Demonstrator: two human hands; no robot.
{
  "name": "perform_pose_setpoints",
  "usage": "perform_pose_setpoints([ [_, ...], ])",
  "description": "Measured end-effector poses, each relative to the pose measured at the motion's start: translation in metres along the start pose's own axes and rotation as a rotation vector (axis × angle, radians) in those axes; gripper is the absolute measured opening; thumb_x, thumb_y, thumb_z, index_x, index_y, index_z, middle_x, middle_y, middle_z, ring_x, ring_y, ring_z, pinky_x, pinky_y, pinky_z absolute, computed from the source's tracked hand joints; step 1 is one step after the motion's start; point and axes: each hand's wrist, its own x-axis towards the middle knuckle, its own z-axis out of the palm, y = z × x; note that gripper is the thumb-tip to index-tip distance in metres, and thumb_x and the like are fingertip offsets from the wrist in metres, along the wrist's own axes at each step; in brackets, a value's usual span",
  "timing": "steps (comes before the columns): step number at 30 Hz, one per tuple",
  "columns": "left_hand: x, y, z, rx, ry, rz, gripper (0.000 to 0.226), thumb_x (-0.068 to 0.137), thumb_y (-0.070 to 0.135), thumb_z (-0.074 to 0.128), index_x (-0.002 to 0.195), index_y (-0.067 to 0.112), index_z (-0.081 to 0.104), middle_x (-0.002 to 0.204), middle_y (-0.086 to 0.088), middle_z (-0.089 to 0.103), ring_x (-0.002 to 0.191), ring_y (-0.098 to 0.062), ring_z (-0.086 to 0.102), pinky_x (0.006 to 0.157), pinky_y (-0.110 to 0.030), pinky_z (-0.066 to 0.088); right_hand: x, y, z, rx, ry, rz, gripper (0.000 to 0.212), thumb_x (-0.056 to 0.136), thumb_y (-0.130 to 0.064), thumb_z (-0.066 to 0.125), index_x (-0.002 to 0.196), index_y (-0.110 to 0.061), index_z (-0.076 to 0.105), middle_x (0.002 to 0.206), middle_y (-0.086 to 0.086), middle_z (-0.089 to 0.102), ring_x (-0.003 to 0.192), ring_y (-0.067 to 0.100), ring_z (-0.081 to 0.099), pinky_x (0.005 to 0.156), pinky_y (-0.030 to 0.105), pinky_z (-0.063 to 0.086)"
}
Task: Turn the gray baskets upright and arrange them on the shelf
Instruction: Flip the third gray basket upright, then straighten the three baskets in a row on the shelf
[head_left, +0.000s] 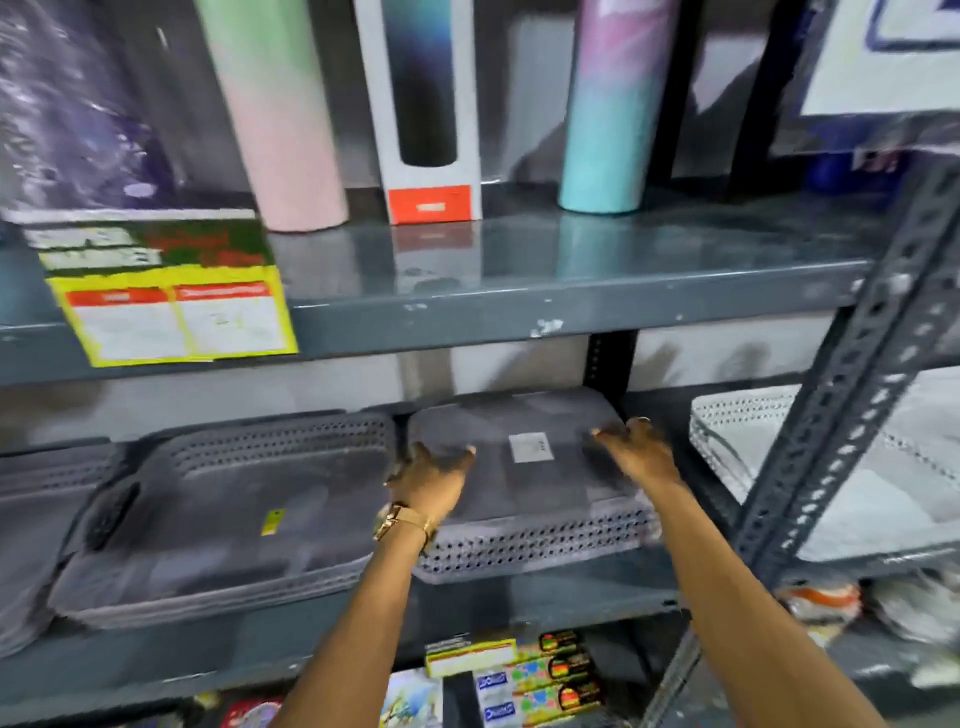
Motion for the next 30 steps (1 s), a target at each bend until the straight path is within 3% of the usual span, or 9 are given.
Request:
perform_pose_setpoints([
  [4, 0.013, 0.017, 0.017, 0.032, 0.12, -0.083, 0.099, 0.084, 0.074, 0.032, 0.151, 0.007, 0.005, 0.157, -0.024, 0.021, 0.142, -0.044, 0.024, 0.118, -0.048, 0.02, 0.017, 0.006, -0.013, 0.254, -0.118, 0.093, 0.076, 0.088, -0.047, 0.055, 0.144, -0.001, 0.033, 0.154, 0.019, 0.032, 0.14, 0.036, 0.033, 0.111, 0.041, 0.031],
  [7, 0.017, 0.028, 0.02, -0.069, 0.171, -0.118, 0.104, 0.079, 0.081, 0.018, 0.152, 0.009, -0.001, 0.16, -0.021, 0.01, 0.146, -0.045, 0.007, 0.119, -0.053, 0.008, 0.028, 0.005, -0.014, 0.419, -0.089, 0.139, 0.087, 0.08, -0.068, 0.047, 0.137, -0.002, 0.045, 0.146, 0.022, 0.042, 0.132, 0.039, 0.042, 0.11, 0.047, 0.034],
  [10, 0.017, 0.035, 0.014, -0.207, 0.302, -0.088, 0.106, 0.073, 0.084, 0.012, 0.152, 0.013, 0.006, 0.159, -0.02, 0.016, 0.145, -0.045, 0.01, 0.117, -0.056, 0.009, 0.035, -0.004, -0.021, 0.487, 0.051, 0.037, 0.086, 0.08, -0.075, 0.032, 0.126, -0.006, 0.058, 0.133, 0.025, 0.054, 0.122, 0.041, 0.05, 0.104, 0.047, 0.039],
  [15, 0.004, 0.053, -0.005, -0.672, 0.546, 0.041, 0.096, 0.072, 0.082, 0.023, 0.142, 0.017, 0.037, 0.148, -0.019, 0.038, 0.134, -0.038, 0.038, 0.113, -0.05, 0.029, 0.033, -0.035, -0.044, 0.735, 0.262, -0.174, 0.073, 0.086, -0.068, 0.027, 0.121, -0.012, 0.059, 0.129, 0.018, 0.059, 0.116, 0.037, 0.052, 0.103, 0.048, 0.04],
  [18, -0.001, 0.042, -0.012, -0.917, 0.511, -0.016, 0.104, 0.063, 0.092, 0.03, 0.141, 0.023, 0.04, 0.148, -0.009, 0.045, 0.133, -0.033, 0.044, 0.113, -0.051, 0.033, 0.023, -0.032, -0.044, 0.918, 0.18, -0.001, 0.079, 0.082, -0.073, 0.029, 0.125, -0.012, 0.055, 0.133, 0.013, 0.056, 0.118, 0.034, 0.053, 0.095, 0.04, 0.04],
  [21, -0.011, 0.012, -0.001, -0.946, 0.373, -0.044, 0.119, 0.047, 0.102, 0.022, 0.148, 0.039, 0.021, 0.159, 0.0, 0.026, 0.144, -0.029, 0.028, 0.115, -0.06, 0.024, 0.012, -0.01, -0.035, 0.965, 0.092, 0.189, 0.083, 0.071, -0.081, 0.037, 0.115, -0.013, 0.057, 0.127, 0.01, 0.059, 0.11, 0.033, 0.056, 0.096, 0.046, 0.043],
  [24, -0.028, 0.0, 0.011, -0.929, 0.399, -0.054, 0.104, 0.066, 0.093, 0.021, 0.15, 0.032, 0.02, 0.16, 0.0, 0.021, 0.147, -0.028, 0.021, 0.118, -0.058, 0.018, 0.002, 0.015, -0.021, 0.961, 0.193, 0.247, 0.051, 0.082, -0.047, 0.061, 0.114, -0.008, 0.06, 0.122, 0.015, 0.062, 0.1, 0.029, 0.057, 0.093, 0.043, 0.047],
  [26, -0.041, -0.003, 0.022, -0.839, 0.451, -0.066, 0.081, 0.086, 0.073, 0.02, 0.147, 0.02, 0.025, 0.155, -0.005, 0.03, 0.143, -0.03, 0.027, 0.116, -0.051, 0.021, -0.003, 0.033, -0.009, 0.952, 0.246, 0.251, 0.04, 0.087, -0.022, 0.061, 0.12, 0.0, 0.058, 0.126, 0.019, 0.061, 0.106, 0.031, 0.058, 0.092, 0.04, 0.044],
  [30, -0.057, -0.022, 0.035, -0.644, 0.414, -0.002, 0.044, 0.091, 0.058, 0.038, 0.116, 0.023, 0.047, 0.105, 0.0, 0.059, 0.107, -0.029, 0.053, 0.086, -0.036, 0.037, -0.019, 0.051, 0.006, 0.732, 0.186, 0.205, 0.049, 0.089, -0.014, 0.058, 0.135, -0.003, 0.044, 0.14, 0.022, 0.049, 0.121, 0.034, 0.051, 0.103, 0.043, 0.039],
])
